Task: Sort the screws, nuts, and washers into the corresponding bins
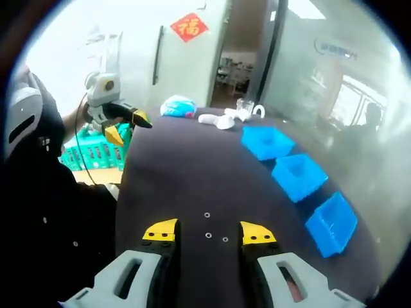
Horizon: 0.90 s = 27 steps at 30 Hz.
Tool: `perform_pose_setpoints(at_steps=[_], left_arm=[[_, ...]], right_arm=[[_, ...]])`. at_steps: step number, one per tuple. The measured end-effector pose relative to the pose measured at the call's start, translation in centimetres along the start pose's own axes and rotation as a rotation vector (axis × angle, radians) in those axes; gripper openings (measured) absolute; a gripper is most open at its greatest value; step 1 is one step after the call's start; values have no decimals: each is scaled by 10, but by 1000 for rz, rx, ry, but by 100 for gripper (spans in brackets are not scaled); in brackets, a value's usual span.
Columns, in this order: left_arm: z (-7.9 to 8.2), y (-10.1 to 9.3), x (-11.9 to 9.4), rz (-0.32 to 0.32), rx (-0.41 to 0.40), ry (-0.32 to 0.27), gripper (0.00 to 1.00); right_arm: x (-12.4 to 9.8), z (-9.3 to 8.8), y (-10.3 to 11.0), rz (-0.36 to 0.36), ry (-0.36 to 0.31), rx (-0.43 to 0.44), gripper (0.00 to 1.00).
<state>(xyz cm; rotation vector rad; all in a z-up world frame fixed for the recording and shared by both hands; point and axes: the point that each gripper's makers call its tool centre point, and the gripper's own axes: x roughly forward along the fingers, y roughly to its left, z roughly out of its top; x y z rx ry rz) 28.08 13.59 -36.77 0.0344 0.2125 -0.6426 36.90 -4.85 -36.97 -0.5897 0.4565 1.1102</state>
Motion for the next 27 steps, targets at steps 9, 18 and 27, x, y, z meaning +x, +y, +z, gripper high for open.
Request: perform_pose_setpoints(at_steps=[9,18,27], left_arm=[[-4,0,0,-3,2,17,42],[-1,3,-5,18,14,21,42],[-8,-1,-9,8,16,38,42]], right_arm=[[33,-2,1,104,97,-53,29],[62,-20,12,190,258,-178,27],[79,-24,22,286,333,-238,26]])
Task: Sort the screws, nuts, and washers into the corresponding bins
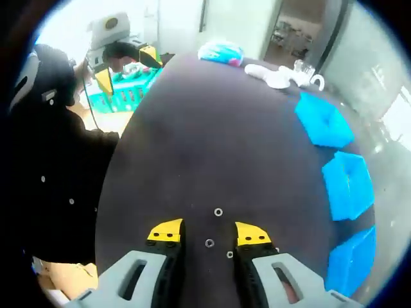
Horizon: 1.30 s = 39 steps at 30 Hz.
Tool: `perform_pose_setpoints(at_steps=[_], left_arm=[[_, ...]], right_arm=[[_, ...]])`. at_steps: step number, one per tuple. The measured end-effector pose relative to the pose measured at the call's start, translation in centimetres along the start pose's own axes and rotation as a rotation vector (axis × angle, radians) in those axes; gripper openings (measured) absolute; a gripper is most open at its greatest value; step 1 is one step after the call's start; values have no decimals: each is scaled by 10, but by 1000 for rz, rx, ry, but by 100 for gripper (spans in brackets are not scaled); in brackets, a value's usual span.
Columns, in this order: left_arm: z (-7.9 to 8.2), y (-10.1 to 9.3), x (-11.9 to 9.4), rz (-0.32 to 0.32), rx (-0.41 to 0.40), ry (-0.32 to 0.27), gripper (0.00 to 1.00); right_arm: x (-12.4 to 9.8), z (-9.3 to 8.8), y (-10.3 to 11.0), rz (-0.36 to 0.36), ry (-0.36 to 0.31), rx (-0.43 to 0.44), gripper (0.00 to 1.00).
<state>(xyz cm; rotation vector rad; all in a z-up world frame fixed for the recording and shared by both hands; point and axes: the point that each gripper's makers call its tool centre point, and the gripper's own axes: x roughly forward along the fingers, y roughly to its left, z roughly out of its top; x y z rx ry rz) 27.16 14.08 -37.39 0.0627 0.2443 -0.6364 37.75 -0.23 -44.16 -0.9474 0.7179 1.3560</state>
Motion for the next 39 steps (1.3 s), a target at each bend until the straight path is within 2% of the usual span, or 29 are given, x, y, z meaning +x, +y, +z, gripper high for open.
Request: perform_pose_setpoints(at_steps=[9,17,32,39], left_arm=[[-2,-2,-4,-5,0,6,42],[-6,0,-7,4,-6,14,42],[-7,1,-8,5,-13,12,42],[-10,5,-9,15,-24,16,42]], right_arm=[[11,2,-10,31,35,-20,22],[16,8,-6,61,42,-15,20],[27,2,-7,94,70,-14,15],[32,-2,-9,105,82,21,12]])
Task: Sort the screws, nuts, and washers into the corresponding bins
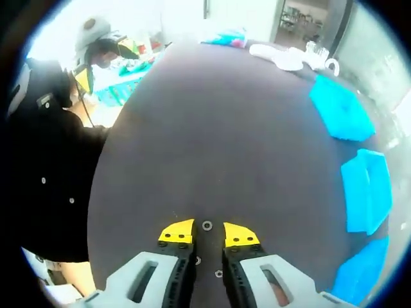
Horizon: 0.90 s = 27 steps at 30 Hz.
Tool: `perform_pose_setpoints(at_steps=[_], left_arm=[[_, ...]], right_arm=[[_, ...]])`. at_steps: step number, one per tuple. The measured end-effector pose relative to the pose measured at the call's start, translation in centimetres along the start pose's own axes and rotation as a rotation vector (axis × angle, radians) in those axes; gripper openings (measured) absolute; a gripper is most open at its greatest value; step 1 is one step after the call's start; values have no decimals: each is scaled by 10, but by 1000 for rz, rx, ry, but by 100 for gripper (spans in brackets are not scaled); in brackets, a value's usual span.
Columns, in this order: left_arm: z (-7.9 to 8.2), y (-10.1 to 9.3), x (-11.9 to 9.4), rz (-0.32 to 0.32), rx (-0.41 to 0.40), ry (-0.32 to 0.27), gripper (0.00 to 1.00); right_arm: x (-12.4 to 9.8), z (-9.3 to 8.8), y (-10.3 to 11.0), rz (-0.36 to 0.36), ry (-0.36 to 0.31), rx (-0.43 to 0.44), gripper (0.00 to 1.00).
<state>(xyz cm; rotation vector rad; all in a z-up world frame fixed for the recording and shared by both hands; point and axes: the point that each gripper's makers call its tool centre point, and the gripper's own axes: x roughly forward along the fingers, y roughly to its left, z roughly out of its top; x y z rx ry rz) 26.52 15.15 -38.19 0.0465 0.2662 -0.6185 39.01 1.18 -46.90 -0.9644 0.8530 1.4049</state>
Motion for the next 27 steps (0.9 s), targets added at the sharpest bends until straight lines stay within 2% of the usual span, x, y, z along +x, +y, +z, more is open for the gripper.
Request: perform_pose_setpoints(at_steps=[5,13,21,24,27], left_arm=[[-1,-1,0,-1,-2,1,42],[-2,2,-2,3,-20,-6,42],[0,3,-4,12,-19,-13,41],[1,6,-5,21,-17,-16,41],[-1,14,-4,48,-27,-16,41]], right_arm=[[0,0,1,2,0,6,12],[1,0,4,8,13,21,3],[-1,-1,11,12,18,18,2],[-5,-1,17,18,0,23,2],[-12,2,18,9,-60,42,2]])
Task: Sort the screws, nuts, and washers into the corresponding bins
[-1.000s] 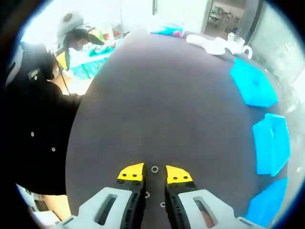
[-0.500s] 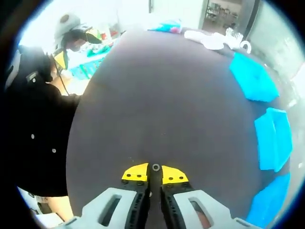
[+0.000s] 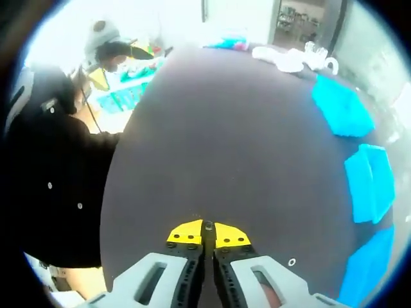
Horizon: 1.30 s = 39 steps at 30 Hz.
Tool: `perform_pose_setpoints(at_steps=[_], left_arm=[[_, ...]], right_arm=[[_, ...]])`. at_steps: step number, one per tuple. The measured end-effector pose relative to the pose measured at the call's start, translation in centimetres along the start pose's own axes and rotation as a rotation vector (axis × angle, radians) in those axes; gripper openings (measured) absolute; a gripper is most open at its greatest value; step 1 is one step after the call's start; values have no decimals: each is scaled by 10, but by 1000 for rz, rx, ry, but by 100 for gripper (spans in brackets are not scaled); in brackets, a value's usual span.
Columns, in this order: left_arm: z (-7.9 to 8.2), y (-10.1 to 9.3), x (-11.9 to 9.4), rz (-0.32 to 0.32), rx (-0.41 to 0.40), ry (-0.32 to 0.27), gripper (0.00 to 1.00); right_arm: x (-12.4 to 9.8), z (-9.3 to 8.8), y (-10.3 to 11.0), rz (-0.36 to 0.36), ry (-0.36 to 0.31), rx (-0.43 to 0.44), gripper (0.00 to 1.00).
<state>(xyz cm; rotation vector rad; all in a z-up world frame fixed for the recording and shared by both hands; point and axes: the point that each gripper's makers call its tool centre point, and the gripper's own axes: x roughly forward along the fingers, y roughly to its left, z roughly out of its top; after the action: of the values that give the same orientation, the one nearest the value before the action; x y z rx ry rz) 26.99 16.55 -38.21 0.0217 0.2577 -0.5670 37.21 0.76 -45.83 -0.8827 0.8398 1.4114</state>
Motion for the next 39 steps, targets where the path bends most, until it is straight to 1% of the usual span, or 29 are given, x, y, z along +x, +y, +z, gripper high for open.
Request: perform_pose_setpoints(at_steps=[4,7,12,15,17,19,22,24,26,29,30,31,33,36,38,39], left_arm=[[4,4,-1,15,-14,-14,41],[9,3,-1,15,-9,-24,41],[12,3,1,16,1,-31,41],[16,4,1,24,1,-44,41],[19,5,1,29,1,-52,41],[22,8,0,43,6,-62,41],[25,12,-1,59,8,-72,41],[28,14,-3,68,2,-82,41],[30,15,-4,78,3,-92,41],[34,19,-5,96,1,-107,41],[35,19,-6,100,0,-111,41],[36,20,-6,105,-2,-117,41],[38,21,-7,111,-7,-124,41],[38,23,-8,117,-13,-128,41],[37,21,-8,115,-8,-123,41],[37,21,-9,114,-8,-123,41]], right_arm=[[-10,0,-1,-30,-74,37,2],[-21,2,-3,-72,-129,55,2],[-44,6,-11,-156,-247,102,2],[-59,9,-18,-217,-333,130,2],[-70,14,-17,-267,-411,163,2],[-78,16,-18,-302,-466,176,2],[-91,20,-17,-377,-569,217,2],[-99,20,-16,-446,-626,244,2],[-107,22,-14,-500,-685,275,2],[-122,19,-16,-612,-764,342,2],[-129,20,-18,-668,-798,356,2],[-133,20,-19,-694,-814,366,2],[-144,19,-19,-755,-878,413,2],[-158,21,-20,-818,-955,454,2],[-164,22,-24,-831,-976,458,2],[-168,23,-28,-842,-998,465,2]])
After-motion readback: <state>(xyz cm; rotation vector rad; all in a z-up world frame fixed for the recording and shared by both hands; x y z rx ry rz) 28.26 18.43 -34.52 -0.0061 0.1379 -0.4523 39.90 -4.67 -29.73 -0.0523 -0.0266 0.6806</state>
